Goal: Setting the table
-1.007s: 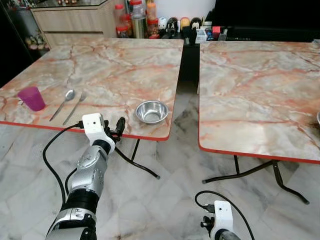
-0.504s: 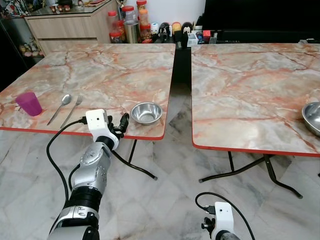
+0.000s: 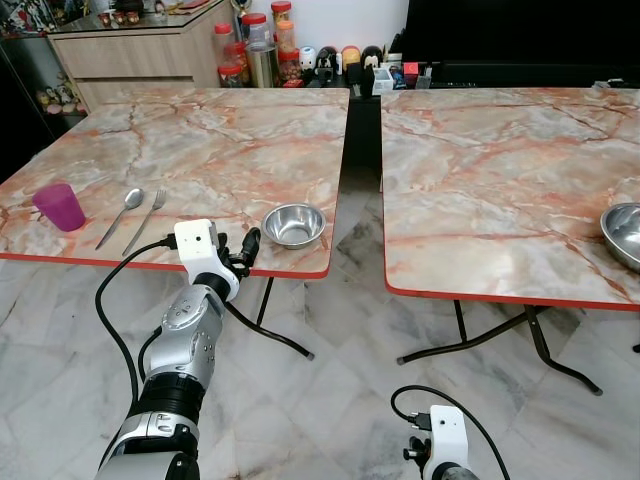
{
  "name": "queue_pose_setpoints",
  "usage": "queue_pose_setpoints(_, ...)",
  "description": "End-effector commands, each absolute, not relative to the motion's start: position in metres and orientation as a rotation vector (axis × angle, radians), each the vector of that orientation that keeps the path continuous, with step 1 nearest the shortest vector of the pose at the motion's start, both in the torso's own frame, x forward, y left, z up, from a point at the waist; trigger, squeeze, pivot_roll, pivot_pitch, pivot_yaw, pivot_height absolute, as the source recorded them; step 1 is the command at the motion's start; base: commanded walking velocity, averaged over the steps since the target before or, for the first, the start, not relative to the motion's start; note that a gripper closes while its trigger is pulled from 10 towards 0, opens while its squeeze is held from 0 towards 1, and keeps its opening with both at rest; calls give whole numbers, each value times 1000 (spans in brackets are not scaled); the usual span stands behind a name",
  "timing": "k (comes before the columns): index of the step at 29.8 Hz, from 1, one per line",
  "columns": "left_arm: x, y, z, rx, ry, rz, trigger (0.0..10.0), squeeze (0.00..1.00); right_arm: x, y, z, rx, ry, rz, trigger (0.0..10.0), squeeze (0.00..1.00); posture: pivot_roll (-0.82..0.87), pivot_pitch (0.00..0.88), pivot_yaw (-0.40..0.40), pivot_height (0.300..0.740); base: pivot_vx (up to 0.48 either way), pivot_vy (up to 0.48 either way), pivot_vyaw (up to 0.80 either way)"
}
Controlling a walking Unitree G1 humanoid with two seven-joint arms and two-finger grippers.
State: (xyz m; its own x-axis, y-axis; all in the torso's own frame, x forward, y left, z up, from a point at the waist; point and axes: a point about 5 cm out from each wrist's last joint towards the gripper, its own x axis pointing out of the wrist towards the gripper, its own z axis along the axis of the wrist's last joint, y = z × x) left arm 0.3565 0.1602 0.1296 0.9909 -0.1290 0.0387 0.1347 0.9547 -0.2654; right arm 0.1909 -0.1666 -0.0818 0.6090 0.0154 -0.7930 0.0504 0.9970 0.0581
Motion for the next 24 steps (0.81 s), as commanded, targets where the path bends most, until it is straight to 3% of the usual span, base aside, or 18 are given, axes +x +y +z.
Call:
queue_pose_setpoints(1, 360, 159, 134, -255, -23, -137, 10000, 0, 191, -164, -82, 64, 929, -10, 10000, 0, 36, 0, 40, 740, 0, 0, 0)
queue_pose_setpoints(24, 362, 166, 139, -273, -51, -92, 10000, 0, 194, -167, -80, 74, 910, -28, 10000, 0, 36, 0, 31, 740, 10, 0, 0)
